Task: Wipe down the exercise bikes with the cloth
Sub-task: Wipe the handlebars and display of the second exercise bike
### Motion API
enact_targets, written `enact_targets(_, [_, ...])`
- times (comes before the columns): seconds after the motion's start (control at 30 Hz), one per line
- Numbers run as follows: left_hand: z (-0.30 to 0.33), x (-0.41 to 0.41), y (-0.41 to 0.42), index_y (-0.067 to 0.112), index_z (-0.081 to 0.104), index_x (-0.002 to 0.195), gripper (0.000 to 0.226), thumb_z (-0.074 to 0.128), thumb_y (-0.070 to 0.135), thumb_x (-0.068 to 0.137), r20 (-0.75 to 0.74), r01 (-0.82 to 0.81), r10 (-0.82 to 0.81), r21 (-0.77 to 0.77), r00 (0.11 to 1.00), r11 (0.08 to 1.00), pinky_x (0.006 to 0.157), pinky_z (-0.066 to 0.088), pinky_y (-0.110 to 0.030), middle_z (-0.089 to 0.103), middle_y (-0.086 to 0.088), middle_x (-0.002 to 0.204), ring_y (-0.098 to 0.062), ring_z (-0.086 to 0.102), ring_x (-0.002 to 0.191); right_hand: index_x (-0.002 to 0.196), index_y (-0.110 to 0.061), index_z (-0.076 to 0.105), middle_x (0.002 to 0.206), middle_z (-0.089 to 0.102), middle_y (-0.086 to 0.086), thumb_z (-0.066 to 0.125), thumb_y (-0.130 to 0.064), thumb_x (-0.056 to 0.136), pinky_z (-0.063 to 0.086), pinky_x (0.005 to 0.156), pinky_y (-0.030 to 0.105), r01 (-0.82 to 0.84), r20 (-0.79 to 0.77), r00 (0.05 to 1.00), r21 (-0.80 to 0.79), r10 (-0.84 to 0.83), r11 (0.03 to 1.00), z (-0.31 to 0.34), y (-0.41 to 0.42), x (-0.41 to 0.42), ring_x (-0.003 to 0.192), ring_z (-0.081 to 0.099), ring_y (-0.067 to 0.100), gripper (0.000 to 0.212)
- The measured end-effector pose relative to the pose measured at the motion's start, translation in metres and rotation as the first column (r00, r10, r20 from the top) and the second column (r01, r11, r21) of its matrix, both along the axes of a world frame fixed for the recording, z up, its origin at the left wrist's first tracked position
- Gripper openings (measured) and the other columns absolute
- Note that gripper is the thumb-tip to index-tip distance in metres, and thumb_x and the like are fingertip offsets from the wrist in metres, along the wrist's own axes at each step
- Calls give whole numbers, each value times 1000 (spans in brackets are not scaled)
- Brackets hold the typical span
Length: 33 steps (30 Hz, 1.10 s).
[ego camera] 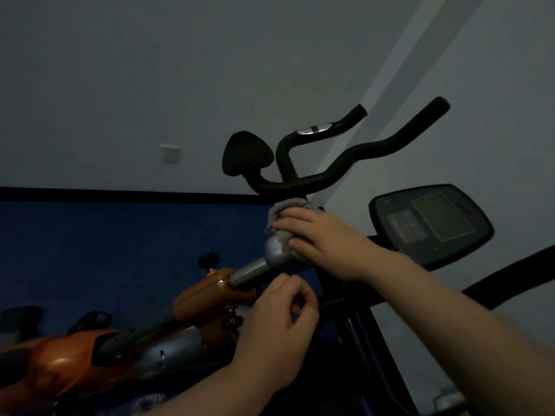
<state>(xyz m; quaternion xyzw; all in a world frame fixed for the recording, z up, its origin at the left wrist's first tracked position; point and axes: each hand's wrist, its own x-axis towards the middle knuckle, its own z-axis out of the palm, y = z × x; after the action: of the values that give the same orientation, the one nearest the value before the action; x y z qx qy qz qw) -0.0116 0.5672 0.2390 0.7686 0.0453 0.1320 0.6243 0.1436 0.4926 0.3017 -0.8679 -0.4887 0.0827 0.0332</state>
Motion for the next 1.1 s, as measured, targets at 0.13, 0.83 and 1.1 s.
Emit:
enact_targets(0.13, [-2, -3, 2, 26, 51, 72, 14, 53, 29, 85, -48, -51, 49, -39, 998, 998, 59, 39, -25, 53, 5, 77, -8, 50, 64, 127, -32, 55, 138, 49, -10, 42, -42, 96, 27, 106, 38, -173, 226, 950, -188, 214, 967, -25, 30, -22, 126, 40, 17, 35])
enact_targets(0.83, [32, 122, 40, 28, 61, 77, 12, 50, 29, 84, 124, -4, 0, 31, 992, 1000, 70, 51, -36, 62, 9, 80, -6, 59, 76, 120, -13, 51, 124, 55, 9, 41, -19, 99, 40, 74, 30, 648, -26, 761, 7, -648, 761, 5, -12, -42, 104, 56, 28, 24])
enact_targets(1.1, [28, 161, 6, 20, 57, 93, 18, 42, 30, 94, 36, 104, -162, 627, 986, 772, 80, 39, -34, 61, 2, 91, -17, 57, 82, 98, -7, 67, 98, 68, 10, 52, -17, 93, 49, 75, 32, 812, -236, 576, 49, -783, 582, 14, -38, -17, 93, 63, 25, 18])
